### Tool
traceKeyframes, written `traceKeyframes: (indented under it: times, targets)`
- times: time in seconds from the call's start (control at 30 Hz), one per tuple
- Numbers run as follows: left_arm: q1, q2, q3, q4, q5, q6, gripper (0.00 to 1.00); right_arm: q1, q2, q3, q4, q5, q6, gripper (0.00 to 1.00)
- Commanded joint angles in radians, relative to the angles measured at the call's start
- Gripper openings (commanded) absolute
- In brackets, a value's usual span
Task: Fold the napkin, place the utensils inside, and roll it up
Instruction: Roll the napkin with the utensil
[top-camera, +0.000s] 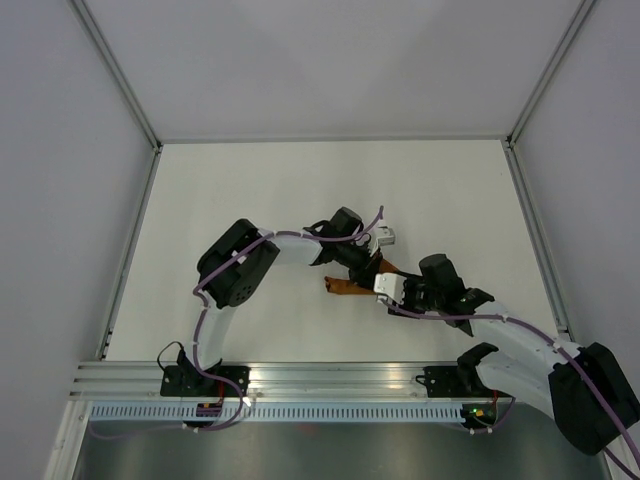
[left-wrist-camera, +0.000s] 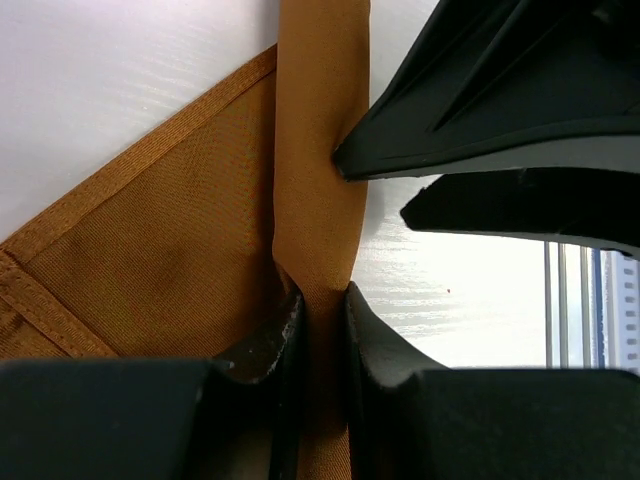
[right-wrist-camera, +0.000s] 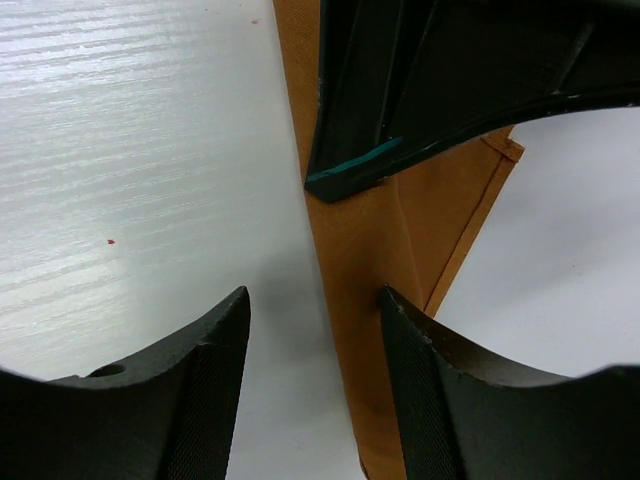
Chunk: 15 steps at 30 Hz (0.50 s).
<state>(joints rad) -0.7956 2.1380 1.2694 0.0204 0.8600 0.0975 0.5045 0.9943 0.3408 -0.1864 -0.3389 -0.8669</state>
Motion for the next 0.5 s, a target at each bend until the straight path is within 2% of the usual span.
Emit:
traceKeyframes:
  times: [0.0,0.17,0.47]
  targets:
    - [0.007,0.106,-0.045,-0.24,-0.101,-0.019,0.03,0.02,0.02,-0.009,0.096,0.061,-0.035,0.6]
    - [0.01,0.117,-0.028,-0.263,-0.09,-0.025,0.05,0.048,0.066,-0.002,0.105,0.093,-0.053,0.56]
    - [0.021,0.134,0.001,-0.307,-0.058,-0.024,0.06,0.101,0.116,-0.008,0.142,0.167,-0.07,0.55]
